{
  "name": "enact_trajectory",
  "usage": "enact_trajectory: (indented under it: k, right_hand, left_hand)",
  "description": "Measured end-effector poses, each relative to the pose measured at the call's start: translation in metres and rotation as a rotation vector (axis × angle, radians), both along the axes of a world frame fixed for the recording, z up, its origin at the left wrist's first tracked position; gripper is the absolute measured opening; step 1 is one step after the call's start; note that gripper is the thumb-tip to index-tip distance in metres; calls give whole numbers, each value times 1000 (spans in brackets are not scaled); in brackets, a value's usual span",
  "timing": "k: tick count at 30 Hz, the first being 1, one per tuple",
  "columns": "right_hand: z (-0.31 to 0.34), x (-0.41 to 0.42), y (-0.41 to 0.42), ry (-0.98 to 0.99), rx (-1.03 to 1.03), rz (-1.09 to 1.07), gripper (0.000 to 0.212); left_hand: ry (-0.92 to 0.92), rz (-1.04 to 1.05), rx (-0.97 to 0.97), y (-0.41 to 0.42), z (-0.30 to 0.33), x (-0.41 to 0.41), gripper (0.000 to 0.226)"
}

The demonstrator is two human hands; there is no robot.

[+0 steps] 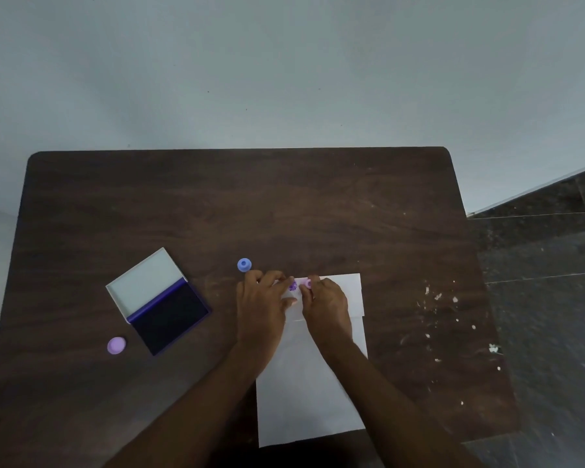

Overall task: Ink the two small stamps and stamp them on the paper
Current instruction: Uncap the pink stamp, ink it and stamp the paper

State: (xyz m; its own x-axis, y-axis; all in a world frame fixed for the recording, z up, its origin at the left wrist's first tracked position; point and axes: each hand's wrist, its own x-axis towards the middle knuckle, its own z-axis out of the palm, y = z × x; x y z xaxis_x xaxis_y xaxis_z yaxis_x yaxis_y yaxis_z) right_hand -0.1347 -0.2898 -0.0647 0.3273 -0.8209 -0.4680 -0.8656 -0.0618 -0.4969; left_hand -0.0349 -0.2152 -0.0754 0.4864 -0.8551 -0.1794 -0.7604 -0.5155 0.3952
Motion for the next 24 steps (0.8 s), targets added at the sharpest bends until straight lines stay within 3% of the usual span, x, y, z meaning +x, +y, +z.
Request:
enact_trajectory:
  k: [5,8,13,20,24]
  right_hand:
    - [26,-19,18,-139,-290,-200,24]
    - [30,-36,33,-229,-363,-245,22]
    - [23,-46,39,-236,-314,-264,27]
    - [44,-36,39,-291,-276,-266,17]
    - [53,-17,48,-356,-155,-280,15]
  left_hand:
    - [-18,15,-4,-2,8,-2,41]
    - [4,37,-26,-2,8,-2,39]
    - [68,51,-37,-4,12,-2,40]
    - [124,144,-4,18,29,5,48]
    - [169,300,-39,56,45,15,39]
